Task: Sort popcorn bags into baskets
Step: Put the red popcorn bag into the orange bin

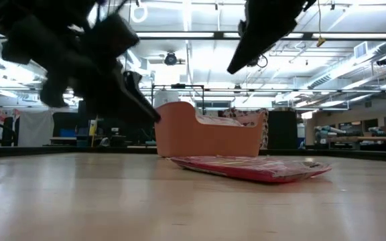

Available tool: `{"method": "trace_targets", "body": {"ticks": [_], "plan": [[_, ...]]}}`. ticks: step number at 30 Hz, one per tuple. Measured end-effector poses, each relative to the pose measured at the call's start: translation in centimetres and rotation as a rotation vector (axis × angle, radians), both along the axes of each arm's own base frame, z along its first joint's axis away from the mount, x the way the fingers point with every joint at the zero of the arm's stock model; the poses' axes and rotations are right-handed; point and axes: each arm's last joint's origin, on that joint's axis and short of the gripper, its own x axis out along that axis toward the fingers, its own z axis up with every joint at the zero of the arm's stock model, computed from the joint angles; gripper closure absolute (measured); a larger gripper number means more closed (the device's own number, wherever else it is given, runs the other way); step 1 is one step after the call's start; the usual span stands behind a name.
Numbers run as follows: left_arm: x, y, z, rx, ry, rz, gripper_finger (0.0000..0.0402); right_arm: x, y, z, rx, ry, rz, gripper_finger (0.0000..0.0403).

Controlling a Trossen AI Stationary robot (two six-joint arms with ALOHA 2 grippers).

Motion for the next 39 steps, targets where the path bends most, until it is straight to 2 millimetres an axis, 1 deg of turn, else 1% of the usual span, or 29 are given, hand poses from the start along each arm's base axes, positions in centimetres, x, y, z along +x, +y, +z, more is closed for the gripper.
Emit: {"method": "trace_targets", "body": {"ticks": [4, 8, 10, 13, 18, 24, 29, 32, 34, 36, 38, 39], "plan": [[1.4, -0.4, -1.1, 0.175, 0.078, 0.003, 0.0235, 0.3, 1.0, -1.9, 0.001, 0.048, -0.026, 0.0300], [2.0, -1.0, -2.0, 0.357, 0.136, -0.059, 0.0201, 0.6, 1.7, -3.5, 0.006, 0.087, -0.036, 0.0300], [2.0, -1.2, -2.3, 0.444, 0.147, -0.084, 0.0194, 0.8, 1.9, -4.1, 0.014, 0.093, -0.050, 0.0300], [2.0, -1.3, -2.6, 0.528, 0.165, -0.106, 0.0193, 0.8, 2.2, -4.6, 0.023, 0.101, -0.063, 0.0300], [2.4, -1.0, -3.0, 0.567, 0.153, -0.116, 0.0210, 0.8, 2.7, -4.7, 0.036, 0.094, -0.070, 0.0300], [3.3, -0.4, -3.7, 0.583, 0.123, -0.173, 0.0236, 0.8, 3.0, -4.7, 0.053, 0.079, -0.078, 0.0300], [3.4, -0.2, -3.7, 0.594, 0.129, -0.213, 0.0256, 0.7, 3.1, -4.7, 0.061, 0.076, -0.086, 0.0300], [3.3, -0.1, -3.8, 0.567, 0.138, -0.186, 0.0264, 0.7, 3.3, -4.7, 0.062, 0.076, -0.082, 0.0300], [3.3, -0.3, -3.4, 0.541, 0.137, -0.159, 0.0269, 0.6, 3.4, -4.7, 0.071, 0.075, -0.091, 0.0300], [3.5, -0.4, -2.8, 0.515, 0.206, -0.169, 0.0273, 0.6, 3.4, -4.7, 0.081, 0.078, -0.094, 0.0300], [4.1, -0.5, -1.9, 0.457, 0.273, -0.184, 0.0278, 0.6, 3.4, -4.7, 0.083, 0.080, -0.094, 0.0300], [4.7, -0.5, -1.2, 0.420, 0.280, -0.183, 0.0280, 0.6, 3.4, -4.7, 0.081, 0.084, -0.095, 0.0300]]}}
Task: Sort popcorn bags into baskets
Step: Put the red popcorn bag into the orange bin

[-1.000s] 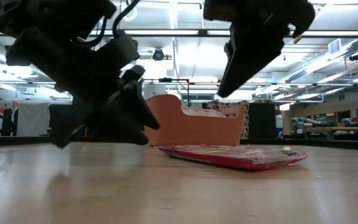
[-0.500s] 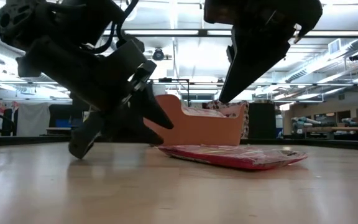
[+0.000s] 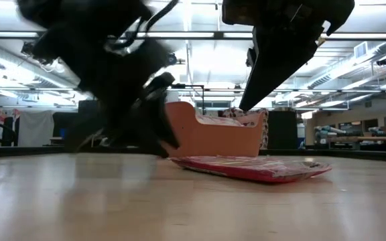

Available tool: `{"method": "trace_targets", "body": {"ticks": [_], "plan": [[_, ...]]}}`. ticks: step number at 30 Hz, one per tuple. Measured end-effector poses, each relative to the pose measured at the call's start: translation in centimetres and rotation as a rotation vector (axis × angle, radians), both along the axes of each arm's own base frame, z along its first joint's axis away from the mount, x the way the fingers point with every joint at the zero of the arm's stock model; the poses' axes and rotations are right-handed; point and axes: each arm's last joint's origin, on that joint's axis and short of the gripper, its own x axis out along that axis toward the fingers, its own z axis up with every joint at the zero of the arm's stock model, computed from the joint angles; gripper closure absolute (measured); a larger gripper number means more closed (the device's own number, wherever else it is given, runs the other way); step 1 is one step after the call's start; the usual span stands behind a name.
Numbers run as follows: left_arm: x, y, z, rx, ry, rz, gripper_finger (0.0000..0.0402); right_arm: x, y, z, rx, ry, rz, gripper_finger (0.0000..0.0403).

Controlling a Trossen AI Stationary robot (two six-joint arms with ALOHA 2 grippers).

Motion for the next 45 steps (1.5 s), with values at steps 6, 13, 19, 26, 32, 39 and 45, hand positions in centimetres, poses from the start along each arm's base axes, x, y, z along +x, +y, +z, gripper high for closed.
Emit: {"method": "trace_targets", "body": {"ticks": [6, 13, 19, 26, 32, 39, 45], "plan": [[1.6, 0.0, 1.0, -0.077, 0.113, 0.046, 0.0285, -1.0, -0.3, -0.4, -0.040, 0.110, 0.006, 0.0300], [2.7, -0.5, 2.2, -0.080, 0.127, 0.053, 0.0285, -2.7, 0.9, -1.7, -0.072, 0.188, 0.094, 0.0288], [3.0, -0.2, 1.7, -0.083, 0.125, 0.059, 0.0285, -4.1, 3.6, -2.1, -0.134, 0.139, 0.214, 0.0256], [4.0, 0.4, -0.5, -0.107, 0.133, 0.070, 0.0285, -5.0, 5.3, -2.8, -0.233, 0.016, 0.256, 0.0215], [4.2, 0.4, -0.9, -0.101, 0.136, 0.074, 0.0285, -5.5, 4.9, -4.7, -0.222, -0.033, 0.267, 0.0188], [4.1, 0.4, -1.0, -0.107, 0.136, 0.072, 0.0285, -6.1, 4.4, -6.4, -0.254, -0.072, 0.344, 0.0190], [4.1, 0.5, -1.0, -0.110, 0.139, 0.077, 0.0285, -6.9, 3.8, -7.6, -0.291, -0.070, 0.370, 0.0190]]}}
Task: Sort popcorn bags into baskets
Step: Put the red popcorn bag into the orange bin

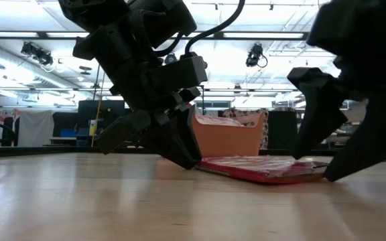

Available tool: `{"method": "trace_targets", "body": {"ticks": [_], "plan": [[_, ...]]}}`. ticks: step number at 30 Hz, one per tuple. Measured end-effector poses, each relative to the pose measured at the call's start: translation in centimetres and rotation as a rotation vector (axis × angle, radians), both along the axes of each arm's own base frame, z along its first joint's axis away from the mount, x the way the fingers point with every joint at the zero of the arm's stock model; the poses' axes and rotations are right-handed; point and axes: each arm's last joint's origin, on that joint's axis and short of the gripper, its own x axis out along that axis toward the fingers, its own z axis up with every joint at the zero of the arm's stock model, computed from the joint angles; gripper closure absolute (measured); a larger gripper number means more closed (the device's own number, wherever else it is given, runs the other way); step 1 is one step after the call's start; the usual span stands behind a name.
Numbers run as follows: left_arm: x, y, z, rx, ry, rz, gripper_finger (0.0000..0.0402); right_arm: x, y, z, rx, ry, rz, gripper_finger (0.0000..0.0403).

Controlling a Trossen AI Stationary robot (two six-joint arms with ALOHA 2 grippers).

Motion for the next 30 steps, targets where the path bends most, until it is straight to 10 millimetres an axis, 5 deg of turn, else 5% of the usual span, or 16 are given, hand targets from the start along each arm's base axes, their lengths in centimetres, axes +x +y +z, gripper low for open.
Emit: {"method": "trace_targets", "body": {"ticks": [8, 15, 21, 24, 30], "plan": [[0.2, 0.4, 0.0, -0.009, -0.006, 0.009, 0.0285, -0.8, -0.9, -0.9, -0.148, 0.010, 0.068, 0.0207], [0.3, 0.4, 0.1, -0.005, -0.022, 0.008, 0.0285, -0.5, -1.4, -1.0, -0.132, 0.038, 0.085, 0.0314], [-1.2, -1.2, 2.8, 0.088, -0.050, 0.020, 0.0284, -0.1, -1.4, -0.8, -0.101, 0.028, 0.060, 0.0395], [-1.6, -2.6, 4.4, 0.071, -0.102, -0.016, 0.0271, 0.5, -1.4, 0.2, -0.045, 0.020, -0.003, 0.0392], [-2.3, -4.2, 4.2, 0.104, -0.105, -0.044, 0.0208, 1.7, -2.2, 4.6, 0.052, -0.033, -0.097, 0.0397]]}}
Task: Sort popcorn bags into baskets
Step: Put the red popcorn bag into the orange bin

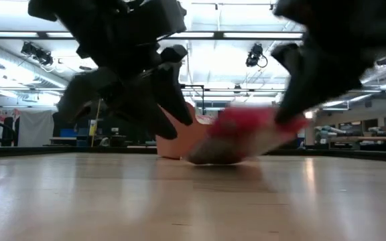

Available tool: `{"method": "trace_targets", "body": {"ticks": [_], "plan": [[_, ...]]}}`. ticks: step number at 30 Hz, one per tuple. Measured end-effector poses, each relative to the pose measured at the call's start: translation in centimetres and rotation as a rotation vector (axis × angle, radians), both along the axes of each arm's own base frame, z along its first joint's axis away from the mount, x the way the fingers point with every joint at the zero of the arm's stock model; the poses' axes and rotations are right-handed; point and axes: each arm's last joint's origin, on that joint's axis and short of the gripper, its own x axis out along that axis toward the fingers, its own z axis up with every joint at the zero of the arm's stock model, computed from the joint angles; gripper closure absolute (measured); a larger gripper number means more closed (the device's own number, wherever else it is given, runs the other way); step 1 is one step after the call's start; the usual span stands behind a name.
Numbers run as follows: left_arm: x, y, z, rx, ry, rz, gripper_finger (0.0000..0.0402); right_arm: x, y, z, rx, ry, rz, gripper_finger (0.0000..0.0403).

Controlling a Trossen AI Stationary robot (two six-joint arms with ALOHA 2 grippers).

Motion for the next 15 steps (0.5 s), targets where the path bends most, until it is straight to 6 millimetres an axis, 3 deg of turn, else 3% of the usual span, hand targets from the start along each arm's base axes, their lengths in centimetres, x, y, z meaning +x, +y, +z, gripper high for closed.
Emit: {"method": "trace_targets", "body": {"ticks": [4, 7, 15], "plan": [[-0.8, -0.2, 1.3, 0.122, -0.057, 0.090, 0.0180, 0.6, -1.3, 4.0, 0.098, -0.061, -0.109, 0.0398], [-0.9, 0.1, 2.5, 0.096, -0.115, 0.152, 0.0179, 0.8, -2.2, 6.4, 0.192, -0.092, -0.117, 0.0398], [-0.6, 1.4, 3.6, -0.082, -0.140, 0.196, 0.0186, 1.0, -3.9, 9.6, 0.316, -0.173, -0.138, 0.0398]]}}
